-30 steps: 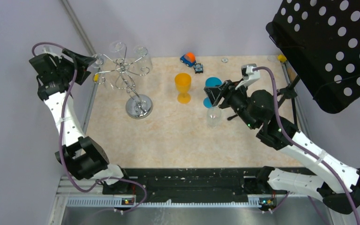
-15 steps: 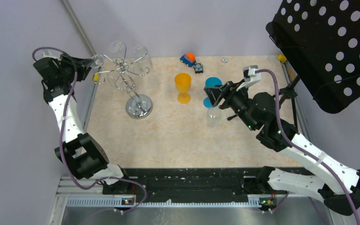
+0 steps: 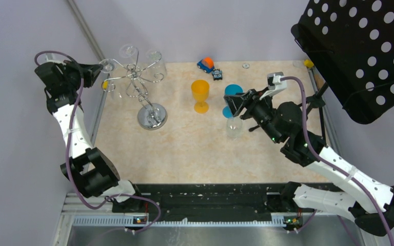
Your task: Take the wine glass off the wine glass rack
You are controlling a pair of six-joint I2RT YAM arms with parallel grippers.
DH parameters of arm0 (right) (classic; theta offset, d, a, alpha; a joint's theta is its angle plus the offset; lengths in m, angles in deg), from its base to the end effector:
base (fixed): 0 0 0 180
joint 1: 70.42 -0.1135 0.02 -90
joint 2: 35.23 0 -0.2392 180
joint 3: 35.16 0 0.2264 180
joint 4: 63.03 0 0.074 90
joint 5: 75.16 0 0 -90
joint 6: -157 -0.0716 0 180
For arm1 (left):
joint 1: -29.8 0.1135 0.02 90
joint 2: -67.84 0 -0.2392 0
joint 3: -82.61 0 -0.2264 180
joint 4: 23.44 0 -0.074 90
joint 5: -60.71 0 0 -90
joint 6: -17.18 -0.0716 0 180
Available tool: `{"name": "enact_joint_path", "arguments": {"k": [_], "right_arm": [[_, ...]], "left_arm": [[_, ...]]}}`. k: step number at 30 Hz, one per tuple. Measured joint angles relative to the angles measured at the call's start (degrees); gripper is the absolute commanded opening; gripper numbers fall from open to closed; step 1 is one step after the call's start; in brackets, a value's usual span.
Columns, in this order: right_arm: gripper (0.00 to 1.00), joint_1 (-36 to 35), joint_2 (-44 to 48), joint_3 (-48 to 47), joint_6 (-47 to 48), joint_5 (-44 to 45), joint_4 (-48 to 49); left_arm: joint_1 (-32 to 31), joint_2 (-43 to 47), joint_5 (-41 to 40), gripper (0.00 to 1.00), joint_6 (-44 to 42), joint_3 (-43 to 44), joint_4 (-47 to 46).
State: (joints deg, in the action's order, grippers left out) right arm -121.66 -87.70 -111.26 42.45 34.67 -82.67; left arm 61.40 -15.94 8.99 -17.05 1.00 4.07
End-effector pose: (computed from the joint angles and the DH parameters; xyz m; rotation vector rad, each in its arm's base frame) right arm 0.1584 0.1585 0.4038 -0.0742 1.5570 0.7976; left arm 0.3129 0.1404 0.3793 -0.8685 1.6179 -0.8959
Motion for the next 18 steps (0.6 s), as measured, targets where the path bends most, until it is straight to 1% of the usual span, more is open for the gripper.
{"name": "enact_joint_path", "arguments": {"k": [11, 18], "right_arm": [[0.52, 0.00, 0.83, 0.00, 0.09, 0.13, 0.02], [0.52, 0.00, 1.07, 0.00, 0.48, 0.15, 0.02]], "left_arm": [[0.00, 0.04, 2.89, 0.00, 6.14, 0.00, -4.07], [0.00, 0.42, 2.34, 0.00, 8.63, -0.02, -8.04]]}}
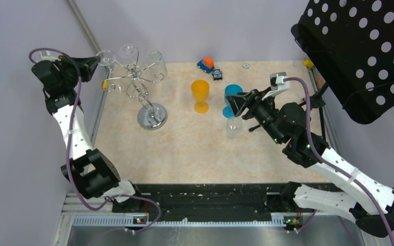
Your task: Take the wine glass off the wine glass rack
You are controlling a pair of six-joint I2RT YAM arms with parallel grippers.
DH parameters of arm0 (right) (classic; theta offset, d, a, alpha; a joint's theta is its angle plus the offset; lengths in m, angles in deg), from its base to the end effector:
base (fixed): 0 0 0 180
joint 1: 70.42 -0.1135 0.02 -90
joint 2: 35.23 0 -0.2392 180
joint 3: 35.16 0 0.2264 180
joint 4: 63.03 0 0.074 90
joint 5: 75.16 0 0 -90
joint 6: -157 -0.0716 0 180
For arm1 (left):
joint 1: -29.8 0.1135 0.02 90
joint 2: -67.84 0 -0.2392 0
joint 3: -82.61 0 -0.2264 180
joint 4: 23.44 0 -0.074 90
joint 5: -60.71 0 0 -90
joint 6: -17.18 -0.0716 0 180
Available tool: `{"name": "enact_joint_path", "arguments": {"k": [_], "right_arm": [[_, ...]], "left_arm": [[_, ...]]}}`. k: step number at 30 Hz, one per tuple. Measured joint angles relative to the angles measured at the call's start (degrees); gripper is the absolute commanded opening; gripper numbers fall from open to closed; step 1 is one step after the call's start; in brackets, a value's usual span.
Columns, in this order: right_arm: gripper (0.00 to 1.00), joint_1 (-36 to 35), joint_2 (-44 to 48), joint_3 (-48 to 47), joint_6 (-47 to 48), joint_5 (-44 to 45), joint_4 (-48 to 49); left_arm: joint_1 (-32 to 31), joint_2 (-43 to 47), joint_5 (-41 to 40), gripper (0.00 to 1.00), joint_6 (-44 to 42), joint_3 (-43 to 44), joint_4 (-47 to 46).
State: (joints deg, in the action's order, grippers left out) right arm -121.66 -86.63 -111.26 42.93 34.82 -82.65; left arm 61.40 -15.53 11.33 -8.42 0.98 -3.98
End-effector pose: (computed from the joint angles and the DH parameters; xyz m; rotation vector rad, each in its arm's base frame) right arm 0.1551 0.1540 0.4076 -0.0722 1.5384 0.7988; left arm 0.3132 0.1379 0.3997 -0.8416 1.5121 -1.0089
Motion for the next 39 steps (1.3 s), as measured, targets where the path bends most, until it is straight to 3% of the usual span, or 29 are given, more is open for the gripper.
{"name": "enact_joint_path", "arguments": {"k": [14, 27, 33, 39], "right_arm": [[0.52, 0.00, 0.02, 0.00, 0.50, 0.17, 0.17], [0.52, 0.00, 0.00, 0.00, 0.44, 0.35, 0.42], [0.52, 0.00, 0.00, 0.00, 0.11, 0.33, 0.39], [0.52, 0.00, 0.00, 0.00, -0.46, 0.33, 0.39]], "left_arm": [[-0.02, 1.22, -4.22, 0.00, 0.48, -0.31, -6.14], [-1.33, -2.25, 1.79, 0.00, 1.46, -0.31, -8.11], [-1.33, -1.03, 2.93, 0.00, -1.68, -0.26, 1.11], [-1.31, 2.16, -2.34, 0.00, -8.76, 2.97, 16.09]]}}
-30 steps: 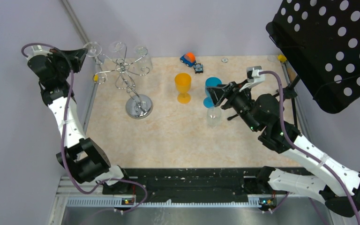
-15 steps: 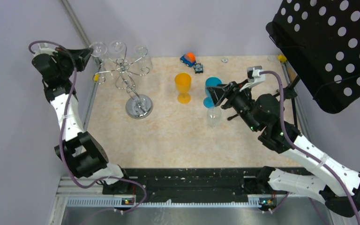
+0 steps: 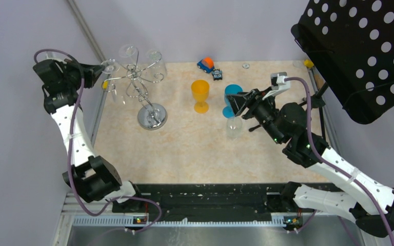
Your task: Take the wine glass off the wine glass rack
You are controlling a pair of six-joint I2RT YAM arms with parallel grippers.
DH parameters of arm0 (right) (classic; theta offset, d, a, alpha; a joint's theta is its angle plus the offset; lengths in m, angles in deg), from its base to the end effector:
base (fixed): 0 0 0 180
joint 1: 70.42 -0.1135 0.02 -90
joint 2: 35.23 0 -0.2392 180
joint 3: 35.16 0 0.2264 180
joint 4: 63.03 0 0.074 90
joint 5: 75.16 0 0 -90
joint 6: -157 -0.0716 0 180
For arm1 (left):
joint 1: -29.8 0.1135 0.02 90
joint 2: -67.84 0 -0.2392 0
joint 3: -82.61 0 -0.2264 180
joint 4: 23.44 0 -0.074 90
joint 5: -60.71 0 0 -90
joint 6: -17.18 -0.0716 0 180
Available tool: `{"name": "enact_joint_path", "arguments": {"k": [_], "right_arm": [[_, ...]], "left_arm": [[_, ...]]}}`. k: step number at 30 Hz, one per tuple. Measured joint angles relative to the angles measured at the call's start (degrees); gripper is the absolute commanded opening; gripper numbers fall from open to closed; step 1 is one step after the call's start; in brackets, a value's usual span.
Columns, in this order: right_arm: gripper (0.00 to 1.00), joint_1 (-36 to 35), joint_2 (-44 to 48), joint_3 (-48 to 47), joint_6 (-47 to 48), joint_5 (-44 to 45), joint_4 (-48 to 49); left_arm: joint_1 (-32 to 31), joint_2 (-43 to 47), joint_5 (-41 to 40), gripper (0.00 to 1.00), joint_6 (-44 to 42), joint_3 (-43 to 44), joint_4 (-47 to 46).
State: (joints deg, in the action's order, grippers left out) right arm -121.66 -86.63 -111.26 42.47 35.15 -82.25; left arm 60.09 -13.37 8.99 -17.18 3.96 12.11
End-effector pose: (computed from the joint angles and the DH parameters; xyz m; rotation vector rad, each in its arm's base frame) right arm 0.1552 0.1536 0.4085 -0.0590 1.5330 0.8044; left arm 0.3000 0.1239 0.3932 -0.8867 1.6566 -0.9187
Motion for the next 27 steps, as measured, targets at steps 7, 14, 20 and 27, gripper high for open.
{"name": "enact_joint_path", "arguments": {"k": [7, 14, 20, 27], "right_arm": [[0.64, 0.00, 0.00, 0.00, -0.87, -0.02, -0.09], [0.68, 0.00, 0.00, 0.00, -1.68, -0.39, -0.13], [0.68, 0.00, -0.55, -0.02, -2.12, -1.14, -0.33], [0.68, 0.00, -2.86, -2.05, -1.51, -1.16, -1.99]], "left_arm": [[0.00, 3.72, -9.25, 0.00, -7.43, 8.00, 11.06], [0.00, 9.38, -21.94, 0.00, -12.09, 14.36, 20.83], [0.04, 12.59, -25.90, 0.00, -13.68, 21.59, 26.01], [0.04, 20.76, -26.60, 0.00, -11.74, 24.28, 28.79]]}}
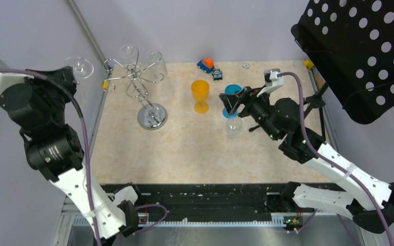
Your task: Take the wine glass off the wine glass rack
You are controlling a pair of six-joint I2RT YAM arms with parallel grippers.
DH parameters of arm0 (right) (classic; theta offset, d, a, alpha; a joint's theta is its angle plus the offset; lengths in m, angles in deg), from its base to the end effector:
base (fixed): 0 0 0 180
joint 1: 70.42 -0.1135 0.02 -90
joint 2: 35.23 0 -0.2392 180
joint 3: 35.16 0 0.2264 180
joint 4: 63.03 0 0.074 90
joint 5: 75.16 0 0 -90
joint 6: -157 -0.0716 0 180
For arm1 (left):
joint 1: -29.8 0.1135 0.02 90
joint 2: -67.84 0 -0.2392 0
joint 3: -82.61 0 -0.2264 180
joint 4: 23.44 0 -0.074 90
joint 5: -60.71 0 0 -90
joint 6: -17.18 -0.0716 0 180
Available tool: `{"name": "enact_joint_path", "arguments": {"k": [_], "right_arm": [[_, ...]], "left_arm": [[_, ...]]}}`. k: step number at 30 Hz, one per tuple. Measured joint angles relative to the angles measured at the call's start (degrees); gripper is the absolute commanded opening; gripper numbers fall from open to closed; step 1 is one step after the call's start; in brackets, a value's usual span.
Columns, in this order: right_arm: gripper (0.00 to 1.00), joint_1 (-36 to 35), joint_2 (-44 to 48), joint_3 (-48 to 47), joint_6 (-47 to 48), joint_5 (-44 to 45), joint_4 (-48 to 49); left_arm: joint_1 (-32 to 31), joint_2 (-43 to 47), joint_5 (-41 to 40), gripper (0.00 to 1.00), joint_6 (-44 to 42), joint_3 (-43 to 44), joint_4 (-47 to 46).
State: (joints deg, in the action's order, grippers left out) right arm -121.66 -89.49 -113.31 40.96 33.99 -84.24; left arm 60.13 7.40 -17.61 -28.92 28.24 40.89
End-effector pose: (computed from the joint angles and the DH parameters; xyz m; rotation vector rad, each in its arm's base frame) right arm 0.1615 0.1637 0.4060 -0.0712 1.5823 0.8151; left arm 0.1291 0.0587 0.5292 -0.8111 1.3400 -0.3451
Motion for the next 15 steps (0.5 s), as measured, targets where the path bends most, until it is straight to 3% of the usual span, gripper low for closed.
{"name": "enact_joint_path", "arguments": {"k": [5, 15], "right_arm": [[0.67, 0.02, -2.19, -2.97, 2.21, -1.55, 1.14], [0.65, 0.04, -8.94, -7.48, 5.55, -14.43, 9.42]], "left_arm": [[0.00, 6.19, 2.05, 0.00, 4.70, -0.96, -0.15], [0.00, 15.08, 7.17, 0.00, 16.41, -8.81, -1.99]]}}
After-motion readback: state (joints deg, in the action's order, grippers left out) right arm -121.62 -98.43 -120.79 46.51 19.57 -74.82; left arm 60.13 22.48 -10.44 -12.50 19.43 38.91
